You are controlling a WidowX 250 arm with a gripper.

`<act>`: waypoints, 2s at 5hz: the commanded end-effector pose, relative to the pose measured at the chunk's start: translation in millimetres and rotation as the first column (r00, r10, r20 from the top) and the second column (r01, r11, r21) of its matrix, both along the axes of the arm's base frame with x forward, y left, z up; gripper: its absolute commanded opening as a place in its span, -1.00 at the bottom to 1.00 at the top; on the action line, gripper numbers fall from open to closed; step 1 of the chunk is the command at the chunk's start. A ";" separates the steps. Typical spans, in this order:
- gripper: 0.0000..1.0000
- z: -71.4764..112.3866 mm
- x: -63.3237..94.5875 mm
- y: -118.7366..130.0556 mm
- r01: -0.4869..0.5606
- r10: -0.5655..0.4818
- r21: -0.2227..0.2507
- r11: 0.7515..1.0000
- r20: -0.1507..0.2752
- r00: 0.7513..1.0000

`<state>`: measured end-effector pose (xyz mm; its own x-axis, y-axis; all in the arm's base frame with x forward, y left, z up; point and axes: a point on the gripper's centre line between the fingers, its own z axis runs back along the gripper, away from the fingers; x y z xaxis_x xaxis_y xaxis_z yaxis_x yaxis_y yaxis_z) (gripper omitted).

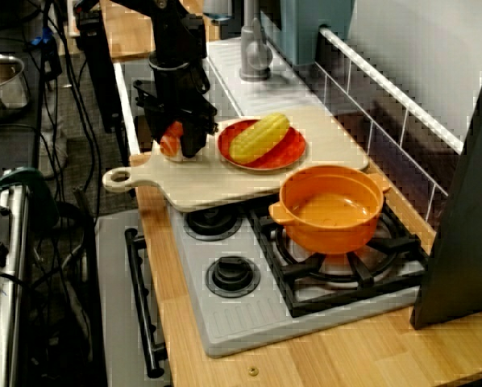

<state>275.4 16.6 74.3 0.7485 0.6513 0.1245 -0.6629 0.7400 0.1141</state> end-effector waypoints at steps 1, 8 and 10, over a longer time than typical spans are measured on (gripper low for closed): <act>-1.00 24.7 9.2 7.9 0.048 -0.046 -0.032 0.998 0.040 0.998; -1.00 92.6 67.2 -60.8 0.510 -0.511 0.040 0.859 0.044 0.858; -1.00 98.8 80.0 -90.7 0.607 -0.608 0.034 0.794 0.035 0.793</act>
<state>352.6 -75.5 156.5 0.9902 0.0621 0.1254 -0.0789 0.9879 0.1337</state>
